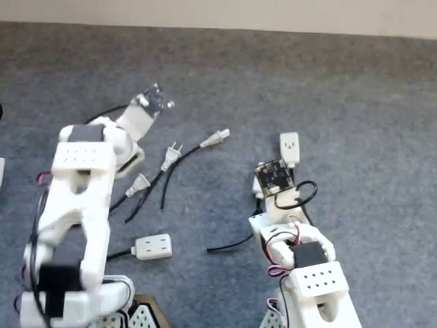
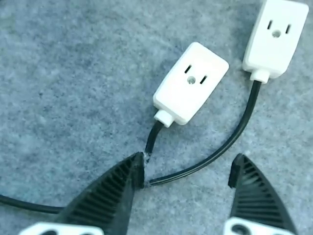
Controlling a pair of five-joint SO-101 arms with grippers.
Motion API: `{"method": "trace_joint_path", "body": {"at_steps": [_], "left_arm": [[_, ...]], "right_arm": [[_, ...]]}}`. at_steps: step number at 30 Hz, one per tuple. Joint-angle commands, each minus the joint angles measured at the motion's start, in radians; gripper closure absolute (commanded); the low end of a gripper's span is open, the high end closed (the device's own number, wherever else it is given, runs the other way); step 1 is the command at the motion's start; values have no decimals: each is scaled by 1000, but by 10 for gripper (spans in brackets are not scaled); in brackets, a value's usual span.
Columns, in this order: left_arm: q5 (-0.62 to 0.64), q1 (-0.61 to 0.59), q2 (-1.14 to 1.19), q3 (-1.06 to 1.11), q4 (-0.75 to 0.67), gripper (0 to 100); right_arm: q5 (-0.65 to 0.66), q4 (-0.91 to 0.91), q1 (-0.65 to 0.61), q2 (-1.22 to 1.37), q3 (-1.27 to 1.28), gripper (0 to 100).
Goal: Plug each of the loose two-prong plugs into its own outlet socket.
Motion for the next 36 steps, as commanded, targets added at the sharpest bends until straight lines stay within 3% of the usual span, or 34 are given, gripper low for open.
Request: {"method": "trace_joint_path", "body": {"at_steps": [1, 7, 23, 36], "left_arm": [[40, -8, 203, -93, -46, 772], [41, 22, 272, -168, -38, 772], [40, 42, 209, -174, 272, 768], [35, 44, 257, -148, 295, 768]], "right_arm": [[-5, -16, -28, -10, -5, 724], [-5, -16, -47, -10, -5, 724], [-5, -16, -47, -10, -5, 724], [-5, -16, -47, -10, -5, 724]]}}
